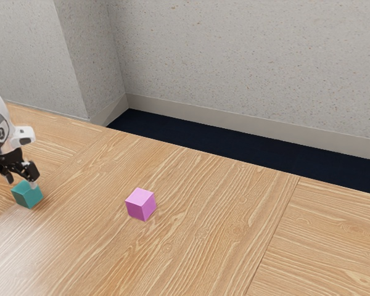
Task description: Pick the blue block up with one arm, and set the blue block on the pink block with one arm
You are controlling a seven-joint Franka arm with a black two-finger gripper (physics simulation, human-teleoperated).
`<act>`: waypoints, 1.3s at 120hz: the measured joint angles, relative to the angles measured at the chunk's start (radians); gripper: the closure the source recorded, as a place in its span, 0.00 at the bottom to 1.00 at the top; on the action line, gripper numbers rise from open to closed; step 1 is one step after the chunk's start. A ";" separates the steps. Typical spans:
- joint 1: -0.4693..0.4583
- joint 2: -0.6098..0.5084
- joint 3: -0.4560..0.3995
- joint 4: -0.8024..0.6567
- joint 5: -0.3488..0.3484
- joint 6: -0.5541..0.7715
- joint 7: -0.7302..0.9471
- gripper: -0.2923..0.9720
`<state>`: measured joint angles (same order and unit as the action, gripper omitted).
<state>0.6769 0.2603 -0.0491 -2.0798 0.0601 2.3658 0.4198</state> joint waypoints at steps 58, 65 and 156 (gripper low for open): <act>0.009 0.015 0.002 -0.060 -0.037 0.127 0.204 0.23; 0.015 0.018 0.004 -0.059 -0.042 0.134 0.220 0.23; 0.015 0.065 0.006 -0.058 -0.111 0.176 0.320 0.45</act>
<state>0.6915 0.3258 -0.0434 -2.1376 -0.0504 2.5416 0.7399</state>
